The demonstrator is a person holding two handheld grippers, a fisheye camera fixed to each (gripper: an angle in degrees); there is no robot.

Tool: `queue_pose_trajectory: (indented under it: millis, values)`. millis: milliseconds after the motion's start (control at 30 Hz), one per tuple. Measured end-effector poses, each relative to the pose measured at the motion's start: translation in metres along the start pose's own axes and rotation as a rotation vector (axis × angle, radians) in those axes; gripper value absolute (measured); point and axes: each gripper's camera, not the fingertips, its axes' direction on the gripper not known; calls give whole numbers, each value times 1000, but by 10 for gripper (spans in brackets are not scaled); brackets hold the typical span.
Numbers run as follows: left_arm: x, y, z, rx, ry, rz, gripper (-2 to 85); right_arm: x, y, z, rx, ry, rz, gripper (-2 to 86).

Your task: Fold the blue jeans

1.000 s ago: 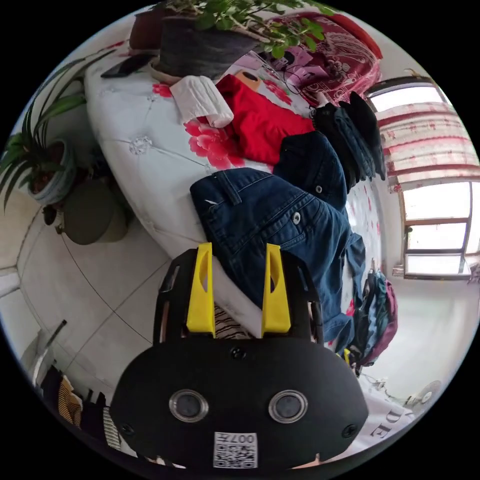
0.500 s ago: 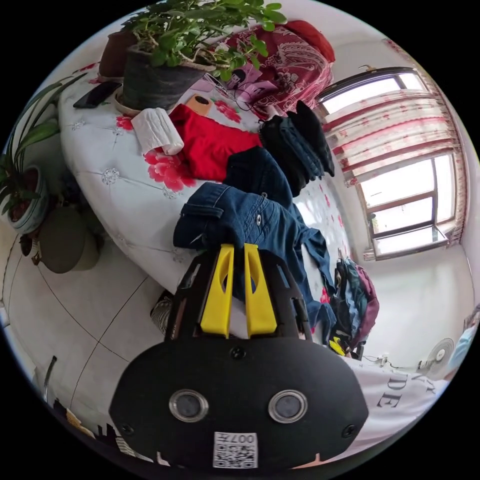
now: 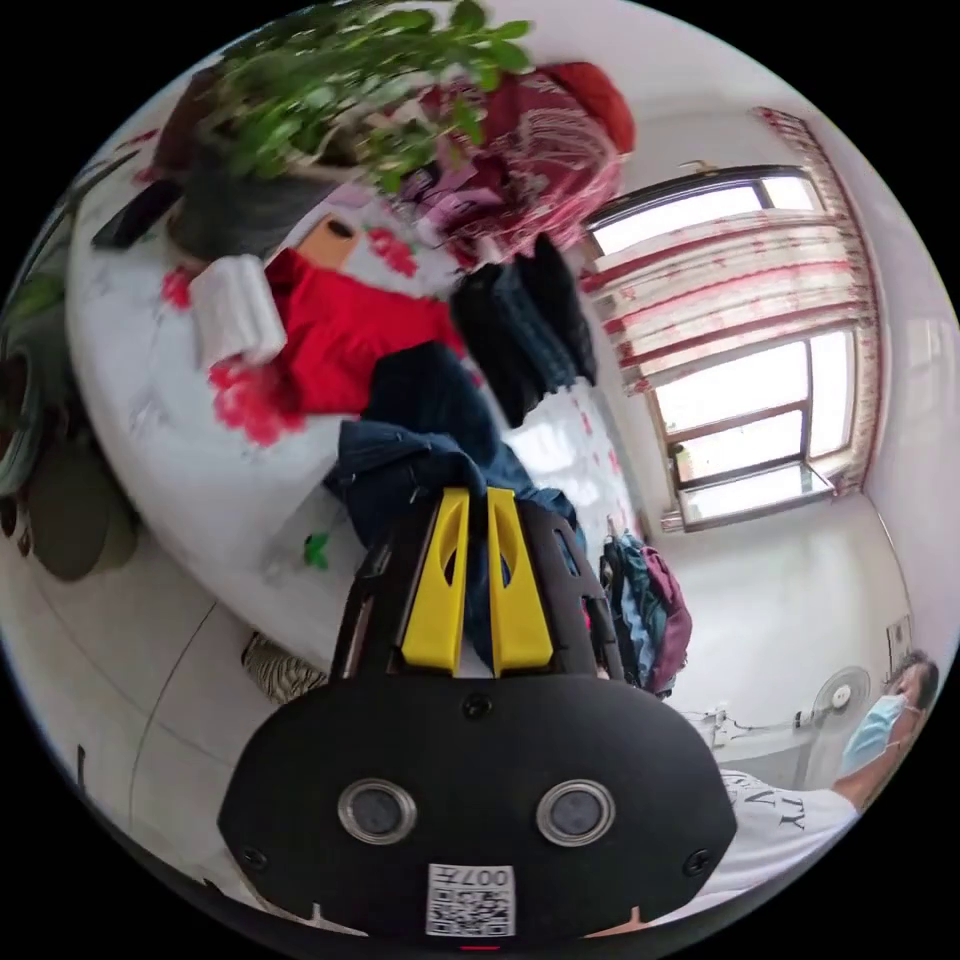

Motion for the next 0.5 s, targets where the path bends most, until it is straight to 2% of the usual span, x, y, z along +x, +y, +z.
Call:
queue_pose_trajectory:
  millis: [167, 267, 333, 400, 467, 500]
  values:
    - [92, 3, -45, 88, 56, 344, 12, -99, 21, -55, 34, 41, -448, -1]
    - [85, 48, -64, 39, -36, 417, 12, -101, 46, -85, -9, 162, -525, 0]
    - [38, 86, -52, -112, -204, 333, 13, -79, 60, -88, -59, 341, -473, 2]
    - [-10, 114, -35, -231, -282, 167, 12, -31, 73, -77, -141, 579, -289, 14]
    - [-43, 140, -29, -256, -349, 32, 3, -9, 86, -65, -141, 734, -202, 25]
    - [-54, 152, -31, -233, -369, -18, 6, -10, 96, -59, -83, 828, -204, 33]
